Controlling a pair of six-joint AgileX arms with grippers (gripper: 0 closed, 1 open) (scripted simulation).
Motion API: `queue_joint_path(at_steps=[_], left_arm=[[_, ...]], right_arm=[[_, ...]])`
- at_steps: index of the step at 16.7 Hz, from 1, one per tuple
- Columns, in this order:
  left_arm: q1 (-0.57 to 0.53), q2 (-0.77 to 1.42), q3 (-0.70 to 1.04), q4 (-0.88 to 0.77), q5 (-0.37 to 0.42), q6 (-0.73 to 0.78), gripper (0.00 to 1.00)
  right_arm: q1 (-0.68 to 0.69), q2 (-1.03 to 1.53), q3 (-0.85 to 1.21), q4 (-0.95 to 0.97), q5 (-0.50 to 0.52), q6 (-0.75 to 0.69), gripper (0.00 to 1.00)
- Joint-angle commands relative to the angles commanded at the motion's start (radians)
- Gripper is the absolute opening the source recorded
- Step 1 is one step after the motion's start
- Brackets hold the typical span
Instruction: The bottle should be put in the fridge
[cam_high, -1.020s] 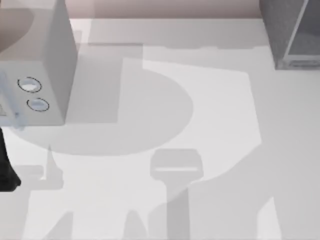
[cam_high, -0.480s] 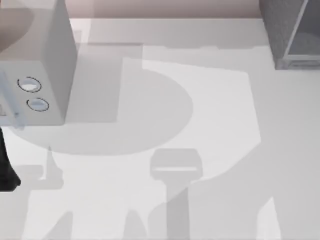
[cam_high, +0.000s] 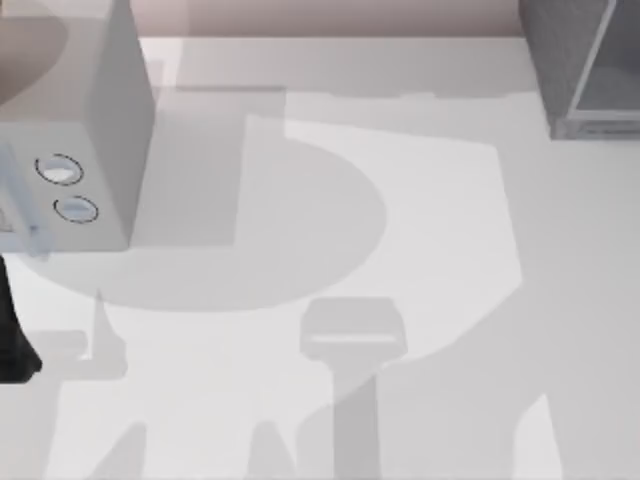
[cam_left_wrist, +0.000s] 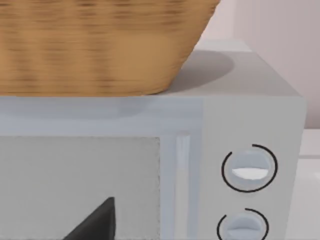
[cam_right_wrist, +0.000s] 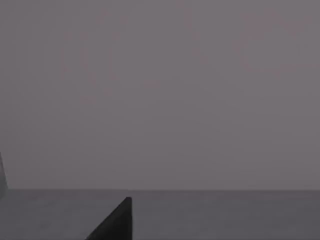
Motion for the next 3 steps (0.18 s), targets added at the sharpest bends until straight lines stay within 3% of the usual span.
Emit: queue_joint_path(at_steps=[3], left_arm=[[0.0,0.0,0.0,0.0,0.0,0.0,1.0]], right_arm=[[0.0,0.0,0.0,0.0,0.0,0.0,1.0]])
